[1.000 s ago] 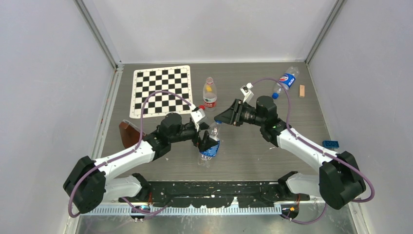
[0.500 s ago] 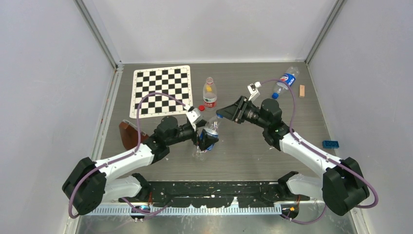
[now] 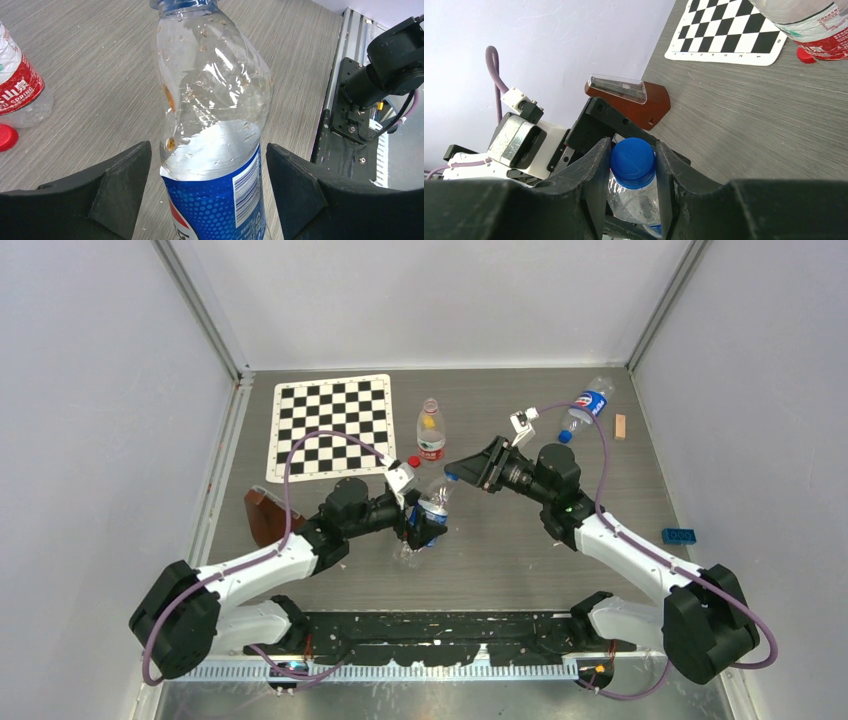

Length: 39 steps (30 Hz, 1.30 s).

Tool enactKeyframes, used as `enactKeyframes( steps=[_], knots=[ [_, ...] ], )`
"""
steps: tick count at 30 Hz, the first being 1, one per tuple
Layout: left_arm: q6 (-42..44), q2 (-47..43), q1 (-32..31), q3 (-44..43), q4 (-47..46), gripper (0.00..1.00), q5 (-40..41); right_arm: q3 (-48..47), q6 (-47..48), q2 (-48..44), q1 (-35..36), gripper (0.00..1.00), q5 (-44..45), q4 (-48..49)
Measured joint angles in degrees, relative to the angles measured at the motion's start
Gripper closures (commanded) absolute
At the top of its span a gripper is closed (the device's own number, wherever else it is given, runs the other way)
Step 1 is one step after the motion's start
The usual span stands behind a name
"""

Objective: Unscrew the bottle caps
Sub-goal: Unscrew the bottle cap from the plastic bottle.

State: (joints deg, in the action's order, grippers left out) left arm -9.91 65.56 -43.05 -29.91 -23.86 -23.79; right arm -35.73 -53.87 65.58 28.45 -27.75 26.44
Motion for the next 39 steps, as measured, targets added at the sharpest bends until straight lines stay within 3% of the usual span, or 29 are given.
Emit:
enactKeyframes(
  steps=[6,9,14,16,21,23,27,39],
  knots=[
    [-1.0,0.7,0.0,0.0,-2.1,0.36,-0.3,0.0,-0.1,0.0,0.0,0.87,-0.3,0.2],
    [-1.8,0.7,0.0,0.0,-2.9,0.52,-0.3,0.0,-0.1,0.1,0.0,0.87,-0.5,0.4],
    [-2.2,0.7,0.2,0.0,-2.9,0.65,0.1,0.0,0.1,0.4,0.0,0.83,-1.0,1.6],
    [-2.1,0.7,0.2,0.0,-2.6,0.68,0.4,0.0,0.2,0.5,0.0,0.78,-1.1,1.8],
    [-0.4,0.3,0.1,0.0,-0.9,0.84,1.8,-0.2,1.6,0.6,0.0,0.42,-1.1,0.0],
    [1.7,0.0,0.1,0.0,0.9,0.86,2.4,-1.0,3.0,0.3,-0.1,0.33,-0.2,-4.1],
    [6.5,-0.8,-0.1,0.0,4.9,0.89,2.9,-2.1,5.8,-0.9,-0.9,0.29,1.7,-13.0],
    [21.6,0.0,-7.0,-1.9,15.9,0.90,11.7,-5.2,11.3,-2.2,-2.7,0.37,-4.9,-26.1]
  ],
)
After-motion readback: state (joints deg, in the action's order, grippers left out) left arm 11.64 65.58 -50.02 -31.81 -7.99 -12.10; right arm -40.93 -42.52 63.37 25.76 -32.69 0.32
